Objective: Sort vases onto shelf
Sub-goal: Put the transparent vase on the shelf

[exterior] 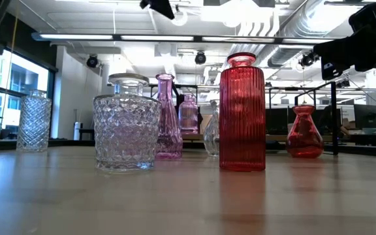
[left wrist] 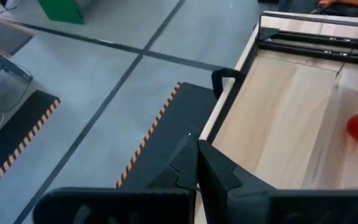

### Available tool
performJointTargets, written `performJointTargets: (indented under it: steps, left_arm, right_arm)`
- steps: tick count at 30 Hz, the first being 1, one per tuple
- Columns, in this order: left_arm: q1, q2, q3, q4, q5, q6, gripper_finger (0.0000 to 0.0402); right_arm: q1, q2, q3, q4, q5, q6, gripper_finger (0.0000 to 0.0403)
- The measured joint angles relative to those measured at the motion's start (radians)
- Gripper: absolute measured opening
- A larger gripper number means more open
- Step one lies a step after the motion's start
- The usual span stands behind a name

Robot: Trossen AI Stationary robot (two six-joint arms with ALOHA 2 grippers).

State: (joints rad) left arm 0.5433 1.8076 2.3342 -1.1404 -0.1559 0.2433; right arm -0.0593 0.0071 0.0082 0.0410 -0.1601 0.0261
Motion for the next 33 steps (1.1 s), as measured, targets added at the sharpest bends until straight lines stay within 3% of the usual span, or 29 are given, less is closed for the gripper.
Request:
performJointTargets:
  steps: [17, 20, 26, 33]
  left_arm:
    - [-0.061, -0.069, -0.015, -0.032, 0.03, -0.003, 0.0]
    - [-0.072, -0.193, -0.164, 0.109, 0.054, 0.005, 0.0]
    - [-0.062, -0.524, -0.65, 0.489, 0.048, 0.004, 0.0]
    - [-0.056, -0.736, -0.989, 0.503, -0.024, -0.022, 0.0]
  right_arm:
    - [0.0, 0.0, 0.0, 0.0, 0.0, 0.0, 0.0]
    - [0.0, 0.0, 0.0, 0.0, 0.0, 0.0, 0.0]
    - [0.0, 0.0, 0.0, 0.0, 0.0, 0.0, 0.0]
    - [0.0, 0.0, 0.0, 0.0, 0.0, 0.0, 0.0]
